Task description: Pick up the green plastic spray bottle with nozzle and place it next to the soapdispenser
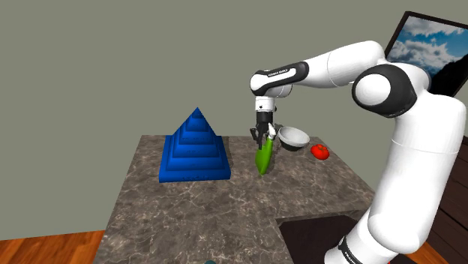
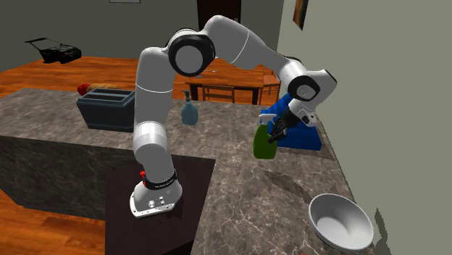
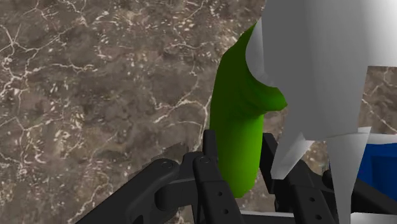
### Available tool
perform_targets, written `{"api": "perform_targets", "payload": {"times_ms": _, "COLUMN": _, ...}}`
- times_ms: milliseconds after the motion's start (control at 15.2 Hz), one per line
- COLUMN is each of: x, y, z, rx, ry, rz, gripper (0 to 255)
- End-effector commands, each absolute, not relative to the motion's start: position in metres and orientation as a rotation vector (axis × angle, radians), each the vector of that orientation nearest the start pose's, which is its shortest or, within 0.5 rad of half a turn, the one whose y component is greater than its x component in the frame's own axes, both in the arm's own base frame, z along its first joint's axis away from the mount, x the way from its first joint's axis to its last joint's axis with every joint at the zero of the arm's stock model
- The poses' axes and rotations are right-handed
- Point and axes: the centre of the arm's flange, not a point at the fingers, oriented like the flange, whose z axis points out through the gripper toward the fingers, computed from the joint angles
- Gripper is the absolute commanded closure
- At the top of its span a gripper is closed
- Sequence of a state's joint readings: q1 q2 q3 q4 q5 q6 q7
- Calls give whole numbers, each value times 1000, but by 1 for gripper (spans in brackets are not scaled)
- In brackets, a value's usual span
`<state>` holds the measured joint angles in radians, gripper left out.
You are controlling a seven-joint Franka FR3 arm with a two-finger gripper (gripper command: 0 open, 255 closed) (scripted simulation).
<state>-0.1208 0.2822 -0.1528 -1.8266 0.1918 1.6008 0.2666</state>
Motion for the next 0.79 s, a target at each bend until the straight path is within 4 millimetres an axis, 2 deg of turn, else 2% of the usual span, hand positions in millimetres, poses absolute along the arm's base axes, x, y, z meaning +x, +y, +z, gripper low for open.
{"api": "perform_targets", "payload": {"times_ms": 0, "x": 551, "y": -130, "z": 364, "rx": -2774, "ry": 859, "rz": 746, "gripper": 255}}
{"api": "perform_targets", "payload": {"times_ms": 726, "x": 551, "y": -130, "z": 422, "rx": -2774, "ry": 859, "rz": 746, "gripper": 255}}
